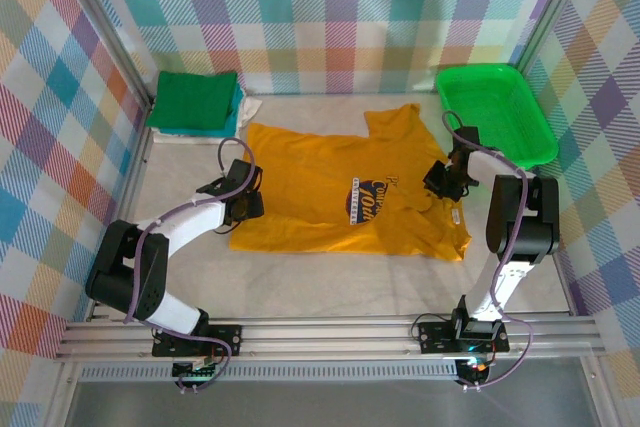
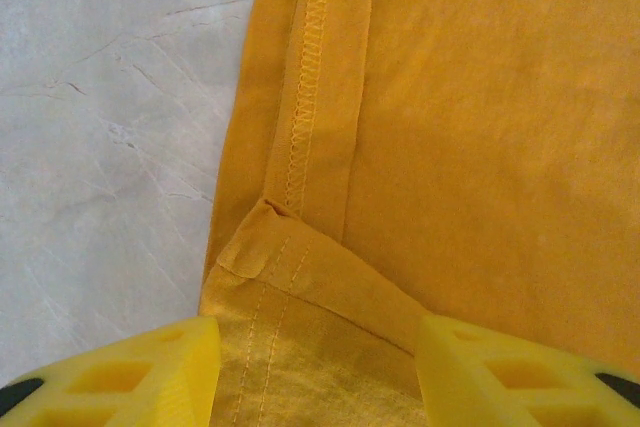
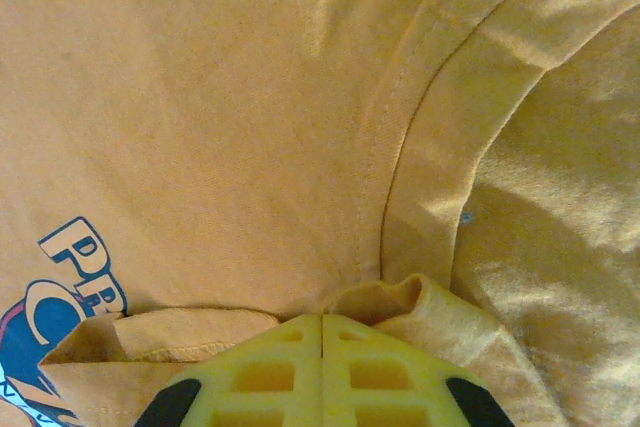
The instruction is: Fold and stack the t-shirts
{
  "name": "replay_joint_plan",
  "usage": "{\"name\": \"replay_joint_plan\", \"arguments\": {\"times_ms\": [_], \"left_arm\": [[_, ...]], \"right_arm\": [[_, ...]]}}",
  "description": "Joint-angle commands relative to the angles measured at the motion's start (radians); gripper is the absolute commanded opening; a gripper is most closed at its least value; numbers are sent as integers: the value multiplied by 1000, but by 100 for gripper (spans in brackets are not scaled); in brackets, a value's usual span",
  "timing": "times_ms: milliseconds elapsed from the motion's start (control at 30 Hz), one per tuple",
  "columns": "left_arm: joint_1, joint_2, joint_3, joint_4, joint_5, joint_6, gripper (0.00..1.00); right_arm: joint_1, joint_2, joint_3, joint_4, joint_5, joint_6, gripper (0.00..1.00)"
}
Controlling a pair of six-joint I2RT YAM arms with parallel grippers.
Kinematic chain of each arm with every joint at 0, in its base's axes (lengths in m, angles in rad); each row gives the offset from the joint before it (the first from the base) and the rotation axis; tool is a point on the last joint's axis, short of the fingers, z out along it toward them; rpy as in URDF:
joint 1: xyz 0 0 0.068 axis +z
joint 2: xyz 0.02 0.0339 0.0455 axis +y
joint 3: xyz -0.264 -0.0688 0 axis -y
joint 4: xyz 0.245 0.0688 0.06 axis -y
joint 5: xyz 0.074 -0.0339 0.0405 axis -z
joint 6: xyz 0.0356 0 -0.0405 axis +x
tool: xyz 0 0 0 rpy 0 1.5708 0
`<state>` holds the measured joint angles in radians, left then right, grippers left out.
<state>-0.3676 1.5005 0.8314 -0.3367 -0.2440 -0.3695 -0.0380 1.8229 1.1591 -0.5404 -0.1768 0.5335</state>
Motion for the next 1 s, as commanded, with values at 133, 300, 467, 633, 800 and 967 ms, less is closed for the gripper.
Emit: {"name": "replay_joint_plan", "arguments": {"times_ms": [133,300,467,633,800,967], "left_arm": [[4,-3,4,-8,5,2,54],[4,-23,0,-10,-10,-2,54],[4,-20,-1,-10,-11,-3,54],[4,-28,0,-20,-21,-3,54],[4,-28,8,-28,-34,0,55],[4,-37,9,-26,-34,-6,55]], "right_arm": [[11,-97,22,-35,3,-13,0],[38,-143,48,-48,43,-33,0],[48,-109,79,-56,81,-27,0],[50,-88,97,-52,127,-3,10],[50,-64,188,-109,144,-3,22],[61,-106,202,-92,136,4,32]]}}
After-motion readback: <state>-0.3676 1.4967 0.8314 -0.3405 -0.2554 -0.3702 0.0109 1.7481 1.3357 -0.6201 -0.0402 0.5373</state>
